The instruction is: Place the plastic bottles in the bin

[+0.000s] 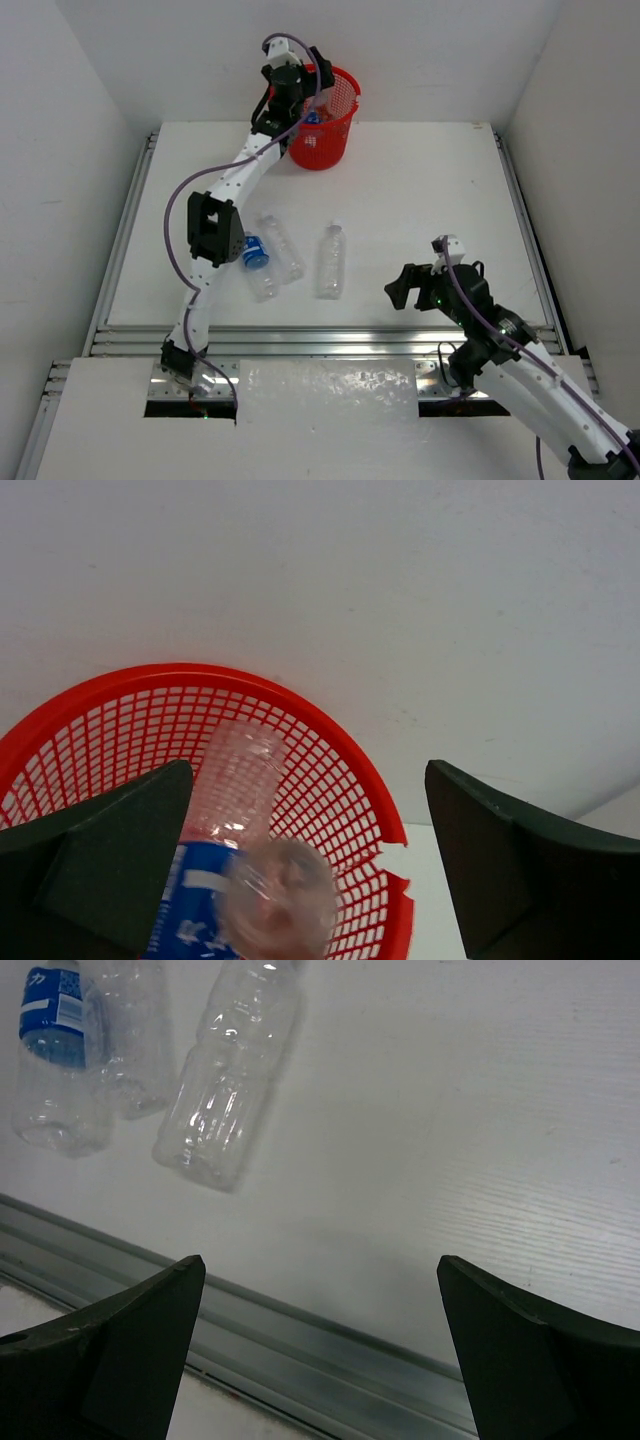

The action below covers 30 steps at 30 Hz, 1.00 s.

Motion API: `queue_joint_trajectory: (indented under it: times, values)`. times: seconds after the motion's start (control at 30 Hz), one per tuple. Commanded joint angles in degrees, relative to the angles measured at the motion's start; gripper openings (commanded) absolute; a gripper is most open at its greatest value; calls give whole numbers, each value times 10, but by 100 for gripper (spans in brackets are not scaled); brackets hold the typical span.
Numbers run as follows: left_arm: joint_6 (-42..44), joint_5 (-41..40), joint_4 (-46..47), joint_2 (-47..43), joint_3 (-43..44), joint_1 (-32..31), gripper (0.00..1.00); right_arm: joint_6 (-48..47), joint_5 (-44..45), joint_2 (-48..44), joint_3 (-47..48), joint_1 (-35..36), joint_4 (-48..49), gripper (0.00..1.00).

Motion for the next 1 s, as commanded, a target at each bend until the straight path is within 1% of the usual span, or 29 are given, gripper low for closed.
queue_joint_trajectory:
  times: [0.0, 0.07, 0.17, 0.2, 0.23, 0.27, 0.3, 0.33, 0.37, 0.4, 0.43, 0.47, 0.5, 0.53, 0.57, 0.6, 0.67, 0.7, 0.77, 0.8, 0.87, 0.9, 0.93, 0.97]
  values:
    - [-21, 35, 82, -40, 35, 10, 100, 13, -34, 27, -12, 1, 50, 99]
    - [-22, 47, 76, -54, 25, 12, 100, 15, -41, 55, -16, 1, 69, 99]
    - [-22, 59, 26, -97, 16, 15, 100, 20, -68, 110, -22, 1, 136, 99]
    - [-23, 60, -25, -137, -8, 15, 100, 25, -72, 129, -18, 1, 150, 99]
    - [-25, 62, -46, -164, -36, 15, 100, 27, -72, 149, -17, 2, 167, 99]
    - [-36, 64, -79, -199, -73, 15, 100, 31, -72, 190, -14, 2, 202, 99]
    - [-46, 61, -115, -282, -176, 14, 100, 42, -86, 213, -1, 3, 216, 99]
    - [-64, 70, -120, -328, -248, 15, 100, 47, -90, 260, 8, 3, 240, 99]
    - [-69, 84, -114, -429, -318, 14, 100, 50, -94, 284, 17, 3, 251, 99]
    - [-76, 96, -97, -481, -463, 14, 100, 58, -90, 309, 40, 5, 257, 99]
    - [-96, 114, -88, -529, -536, 12, 100, 59, -85, 333, 53, 12, 261, 99]
    - [-103, 120, -77, -622, -600, 8, 100, 62, -80, 378, 81, 16, 263, 99]
    - [-109, 121, -66, -665, -714, 5, 100, 65, -75, 400, 94, 27, 264, 99]
    - [-121, 120, -64, -701, -765, 1, 100, 65, -75, 421, 106, 35, 266, 99]
    - [-122, 121, -65, -766, -805, -5, 100, 65, -73, 441, 133, 43, 266, 99]
    - [-122, 121, -80, -794, -871, -7, 100, 61, -62, 483, 146, 61, 266, 99]
    - [-116, 129, -106, -851, -915, -8, 100, 55, -41, 519, 179, 78, 266, 99]
    - [-108, 135, -138, -865, -943, -8, 100, 57, -37, 549, 186, 88, 267, 99]
    - [-101, 138, -173, -903, -960, -9, 100, 63, -30, 580, 216, 94, 282, 99]
    - [-92, 141, -198, -916, -974, -9, 100, 72, -22, 618, 231, 99, 271, 99]
    - [-89, 140, -229, -954, -984, -10, 100, 88, 23, 658, 282, 106, 212, 98]
    - [-85, 143, -238, -967, -987, -10, 100, 94, 49, 693, 297, 116, 188, 97]
    - [-84, 144, -245, -978, -988, -11, 100, 100, 76, 707, 311, 121, 166, 96]
    - [-80, 148, -257, -995, -989, -11, 100, 108, 124, 720, 330, 131, 126, 95]
